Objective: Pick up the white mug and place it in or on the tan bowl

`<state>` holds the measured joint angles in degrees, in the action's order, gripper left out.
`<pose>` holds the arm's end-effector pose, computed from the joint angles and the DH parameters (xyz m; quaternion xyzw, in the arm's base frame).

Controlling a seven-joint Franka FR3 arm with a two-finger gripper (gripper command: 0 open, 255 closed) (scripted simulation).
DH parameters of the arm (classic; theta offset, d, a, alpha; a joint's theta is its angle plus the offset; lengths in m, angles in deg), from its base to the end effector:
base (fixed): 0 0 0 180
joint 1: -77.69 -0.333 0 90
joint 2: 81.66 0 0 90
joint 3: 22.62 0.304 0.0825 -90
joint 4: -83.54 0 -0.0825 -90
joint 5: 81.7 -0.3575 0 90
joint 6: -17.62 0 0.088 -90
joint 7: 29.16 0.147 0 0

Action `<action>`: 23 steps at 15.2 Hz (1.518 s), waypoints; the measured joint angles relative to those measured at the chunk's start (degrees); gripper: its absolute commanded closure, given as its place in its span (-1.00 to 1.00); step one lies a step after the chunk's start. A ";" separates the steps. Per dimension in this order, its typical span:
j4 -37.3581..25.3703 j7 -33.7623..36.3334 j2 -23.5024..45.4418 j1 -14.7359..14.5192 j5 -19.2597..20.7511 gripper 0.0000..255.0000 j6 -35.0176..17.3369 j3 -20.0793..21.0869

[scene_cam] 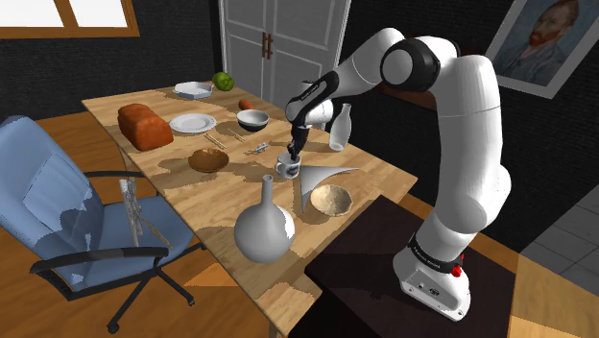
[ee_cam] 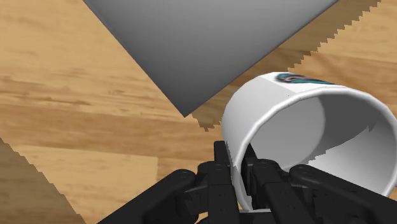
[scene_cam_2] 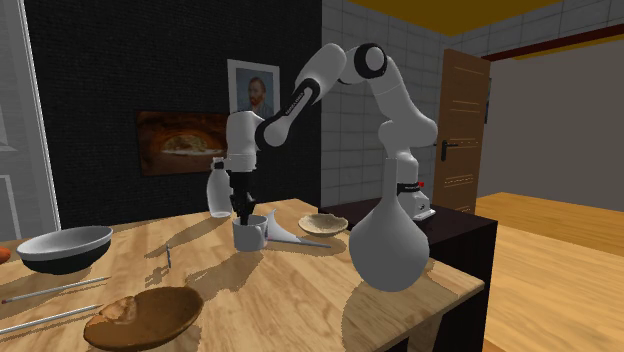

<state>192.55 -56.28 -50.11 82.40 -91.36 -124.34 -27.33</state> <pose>0.6047 -0.0958 0.1815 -0.9949 -0.0949 -0.0233 0.0254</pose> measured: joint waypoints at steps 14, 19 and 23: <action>-0.38 1.35 -7.37 -0.59 1.53 1.00 7.69 -0.97; -1.15 1.74 -9.73 -0.66 2.06 1.00 10.79 -1.26; 7.55 1.73 -16.47 -1.02 2.61 1.00 8.81 -1.58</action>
<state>200.09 -54.54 -66.58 81.38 -88.75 -115.52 -28.91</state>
